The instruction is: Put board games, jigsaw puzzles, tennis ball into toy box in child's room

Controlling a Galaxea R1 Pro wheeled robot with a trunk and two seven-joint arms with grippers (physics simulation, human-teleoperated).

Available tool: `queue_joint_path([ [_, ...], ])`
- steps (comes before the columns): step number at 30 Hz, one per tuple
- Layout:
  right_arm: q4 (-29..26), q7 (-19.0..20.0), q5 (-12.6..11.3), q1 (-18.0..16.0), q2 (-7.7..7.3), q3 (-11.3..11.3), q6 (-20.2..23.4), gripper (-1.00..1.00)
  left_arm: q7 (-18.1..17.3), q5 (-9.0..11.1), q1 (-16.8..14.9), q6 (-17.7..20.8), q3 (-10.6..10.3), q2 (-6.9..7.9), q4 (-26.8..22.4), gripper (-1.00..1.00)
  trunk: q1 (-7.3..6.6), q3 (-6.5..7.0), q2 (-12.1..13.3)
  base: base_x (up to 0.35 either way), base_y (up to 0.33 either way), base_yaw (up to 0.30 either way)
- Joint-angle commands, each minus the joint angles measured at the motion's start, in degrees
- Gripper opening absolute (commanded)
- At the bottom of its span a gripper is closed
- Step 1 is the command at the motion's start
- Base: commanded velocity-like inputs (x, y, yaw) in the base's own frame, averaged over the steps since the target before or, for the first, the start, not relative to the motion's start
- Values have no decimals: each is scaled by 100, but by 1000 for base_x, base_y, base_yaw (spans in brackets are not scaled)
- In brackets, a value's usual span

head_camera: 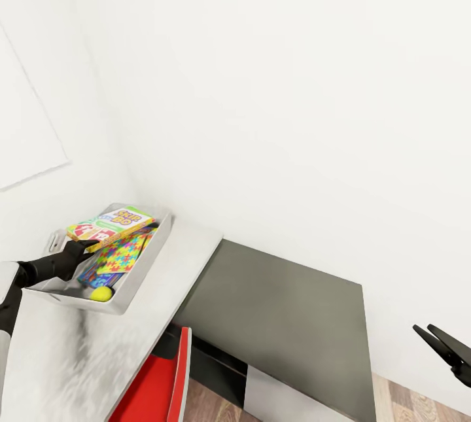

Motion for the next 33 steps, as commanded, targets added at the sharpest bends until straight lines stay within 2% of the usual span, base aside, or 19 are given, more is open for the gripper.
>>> queue_joint_path([
  [1,-2,-3,-22,0,-3,-3,41,100,57,65,-5,26,11,-1,-5,100,4,-10,-11,0,0,0],
  [20,-3,-1,-30,0,-2,-2,46,100,43,65,-5,105,38,27,-5,100,4,-10,-11,0,0,0],
  [24,0,9,-25,-1,-1,-8,42,100,-4,80,-5,575,56,56,-9,100,4,-10,-11,0,0,0],
  [26,2,11,-27,0,3,-13,33,100,-28,138,-3,844,138,84,-18,100,4,-10,-11,0,0,0],
  [28,4,9,-27,0,2,-16,26,100,-63,207,5,946,206,154,-51,100,4,-10,-11,0,0,0],
  [29,15,7,-26,1,7,-18,-55,100,-364,316,43,1023,210,359,-274,100,4,-10,-11,0,0,0],
  [30,18,11,-24,0,8,-19,-126,100,-725,348,79,1023,183,471,-473,100,4,-10,-11,0,0,0],
  [33,20,13,-23,0,12,-12,-171,100,-1302,368,199,1023,106,611,-736,100,4,-10,-11,0,0,0],
])
